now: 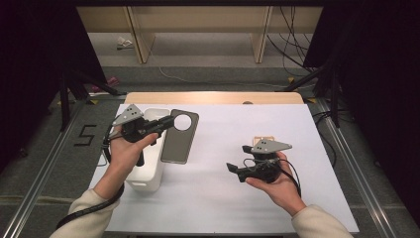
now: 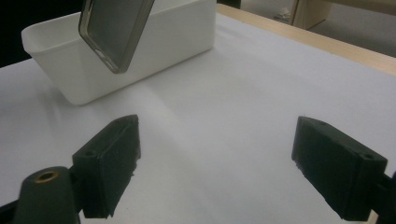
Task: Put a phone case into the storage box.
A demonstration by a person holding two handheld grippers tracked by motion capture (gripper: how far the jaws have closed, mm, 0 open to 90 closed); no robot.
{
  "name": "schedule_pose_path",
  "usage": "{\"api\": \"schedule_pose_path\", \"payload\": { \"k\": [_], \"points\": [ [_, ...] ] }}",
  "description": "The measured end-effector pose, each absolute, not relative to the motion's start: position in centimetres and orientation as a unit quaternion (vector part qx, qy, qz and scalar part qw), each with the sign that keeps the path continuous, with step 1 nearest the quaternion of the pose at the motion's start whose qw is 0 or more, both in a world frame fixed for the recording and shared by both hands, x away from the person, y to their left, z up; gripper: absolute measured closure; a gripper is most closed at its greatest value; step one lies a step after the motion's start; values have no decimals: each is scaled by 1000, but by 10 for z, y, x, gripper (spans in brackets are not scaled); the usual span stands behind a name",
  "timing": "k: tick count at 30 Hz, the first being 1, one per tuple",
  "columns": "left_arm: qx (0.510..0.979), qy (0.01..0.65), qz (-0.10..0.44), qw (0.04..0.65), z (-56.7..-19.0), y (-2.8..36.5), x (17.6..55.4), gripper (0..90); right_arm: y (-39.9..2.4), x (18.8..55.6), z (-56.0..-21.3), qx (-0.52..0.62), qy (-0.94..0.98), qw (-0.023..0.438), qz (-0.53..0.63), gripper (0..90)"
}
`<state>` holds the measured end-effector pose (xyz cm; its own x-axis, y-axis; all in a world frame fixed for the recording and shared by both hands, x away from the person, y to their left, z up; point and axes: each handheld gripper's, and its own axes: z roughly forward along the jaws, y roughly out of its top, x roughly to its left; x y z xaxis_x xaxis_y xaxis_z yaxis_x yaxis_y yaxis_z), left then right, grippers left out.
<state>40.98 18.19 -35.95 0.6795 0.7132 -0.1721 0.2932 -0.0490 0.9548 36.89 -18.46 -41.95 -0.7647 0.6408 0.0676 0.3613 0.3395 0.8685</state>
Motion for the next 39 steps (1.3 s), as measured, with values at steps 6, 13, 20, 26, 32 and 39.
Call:
{"api": "schedule_pose_path", "payload": {
  "k": [6, 13, 20, 26, 32, 39],
  "points": [
    [703, 355, 183, 588, -354, 185, 416, 818, -184, 369, -420, 311, 805, 144, 484, 162],
    [701, 355, 192, 588, -345, 192, 424, 817, -185, 369, -420, 312, 803, 144, 486, 162],
    [696, 359, 197, 590, -342, 201, 433, 818, -185, 369, -420, 314, 802, 143, 488, 161],
    [693, 363, 193, 592, -341, 207, 441, 818, -185, 369, -420, 314, 801, 143, 489, 161],
    [690, 369, 198, 590, -342, 214, 448, 818, -185, 370, -421, 315, 801, 142, 489, 162],
    [685, 376, 202, 590, -341, 221, 455, 817, -186, 370, -420, 317, 799, 141, 491, 162]
  ]
}}
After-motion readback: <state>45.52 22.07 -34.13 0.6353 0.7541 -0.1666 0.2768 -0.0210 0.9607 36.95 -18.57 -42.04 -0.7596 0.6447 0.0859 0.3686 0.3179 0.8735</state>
